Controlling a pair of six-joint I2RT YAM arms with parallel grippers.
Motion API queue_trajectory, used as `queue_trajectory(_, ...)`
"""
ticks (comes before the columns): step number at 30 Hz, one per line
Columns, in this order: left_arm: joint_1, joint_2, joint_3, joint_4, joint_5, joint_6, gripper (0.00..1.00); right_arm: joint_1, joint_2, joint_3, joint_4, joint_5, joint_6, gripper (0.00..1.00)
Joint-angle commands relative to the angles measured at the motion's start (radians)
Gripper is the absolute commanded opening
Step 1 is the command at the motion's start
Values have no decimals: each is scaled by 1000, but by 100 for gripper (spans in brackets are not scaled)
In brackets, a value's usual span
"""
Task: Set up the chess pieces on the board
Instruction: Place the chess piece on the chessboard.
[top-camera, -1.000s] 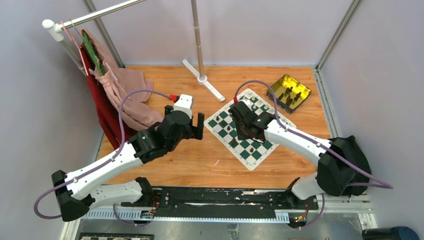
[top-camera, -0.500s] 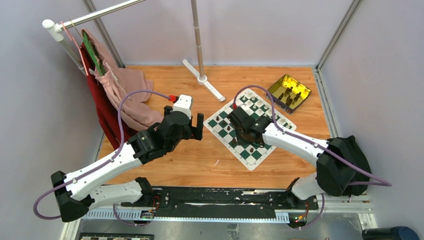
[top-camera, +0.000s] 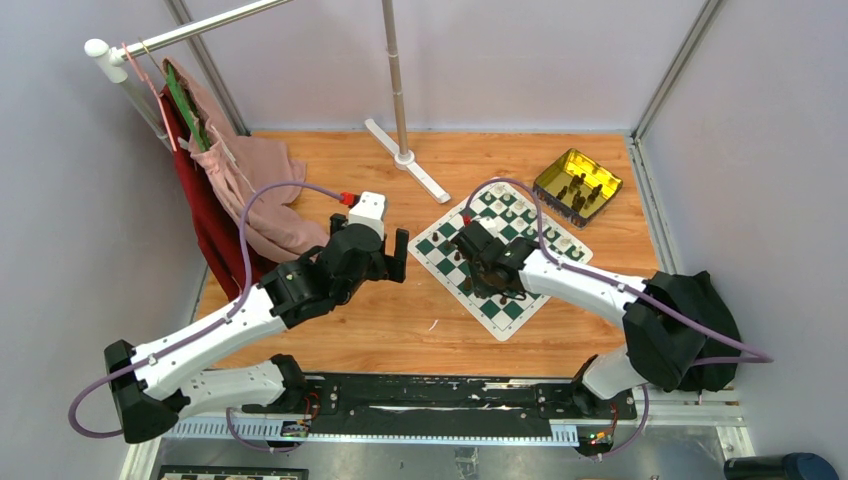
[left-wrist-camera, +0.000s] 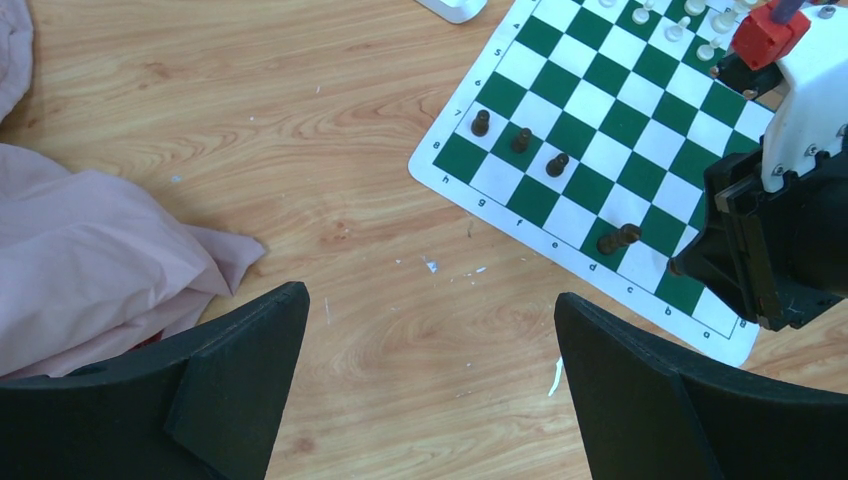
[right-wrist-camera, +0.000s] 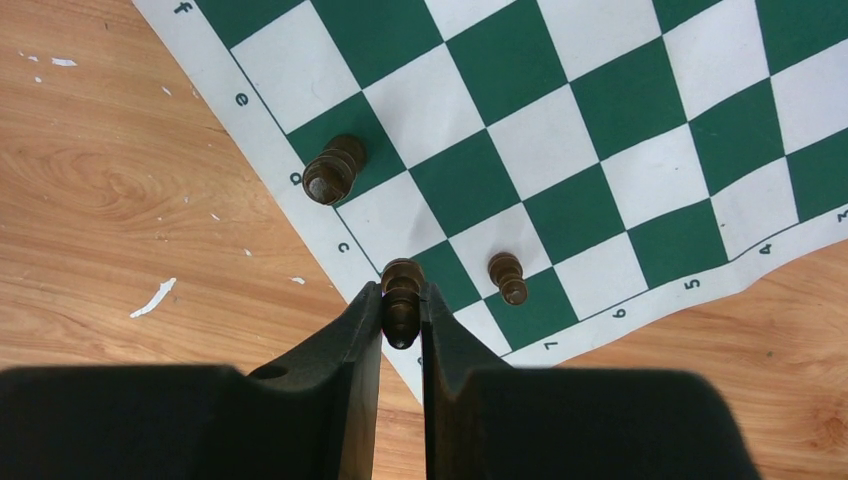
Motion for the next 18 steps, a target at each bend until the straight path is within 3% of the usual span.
queue_trajectory(1,-6,8,0,7,-6,-10,100,16,25,-25,20,-6,1,0)
queue_trajectory(18,-6,30,-6,10,-13,-12,100,16,113,-22,90,-17,-22,0)
